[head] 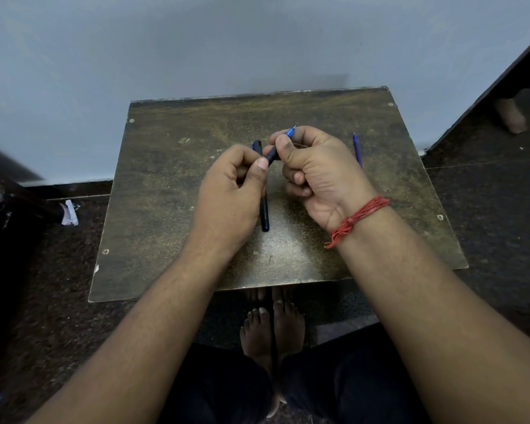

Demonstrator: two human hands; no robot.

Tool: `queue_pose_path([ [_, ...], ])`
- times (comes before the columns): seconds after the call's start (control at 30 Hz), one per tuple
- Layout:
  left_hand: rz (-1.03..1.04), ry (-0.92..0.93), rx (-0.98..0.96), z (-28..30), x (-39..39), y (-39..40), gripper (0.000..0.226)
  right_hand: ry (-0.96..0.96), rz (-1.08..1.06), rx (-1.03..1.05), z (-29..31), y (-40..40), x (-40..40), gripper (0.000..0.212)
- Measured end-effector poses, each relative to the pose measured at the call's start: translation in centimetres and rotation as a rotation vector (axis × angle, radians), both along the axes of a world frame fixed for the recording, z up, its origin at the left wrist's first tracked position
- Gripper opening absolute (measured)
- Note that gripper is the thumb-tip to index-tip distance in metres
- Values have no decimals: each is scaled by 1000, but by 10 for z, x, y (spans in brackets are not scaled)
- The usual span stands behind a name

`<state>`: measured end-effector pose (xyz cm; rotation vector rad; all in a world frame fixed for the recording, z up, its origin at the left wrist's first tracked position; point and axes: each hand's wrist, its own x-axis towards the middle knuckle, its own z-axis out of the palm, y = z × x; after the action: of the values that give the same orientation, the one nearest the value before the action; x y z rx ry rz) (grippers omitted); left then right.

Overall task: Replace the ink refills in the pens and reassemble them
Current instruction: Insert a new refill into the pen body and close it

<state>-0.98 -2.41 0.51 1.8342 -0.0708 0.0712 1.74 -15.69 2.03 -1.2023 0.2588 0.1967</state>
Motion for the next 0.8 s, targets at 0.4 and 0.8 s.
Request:
queue_pose_path([
  [0.4, 71, 55, 4, -2, -1, 2, 25, -183, -280, -799, 1, -55, 12, 4],
  [0.8, 80, 93, 32, 3, -5, 1, 24, -72, -22, -1491, -2, -58, 11, 15],
])
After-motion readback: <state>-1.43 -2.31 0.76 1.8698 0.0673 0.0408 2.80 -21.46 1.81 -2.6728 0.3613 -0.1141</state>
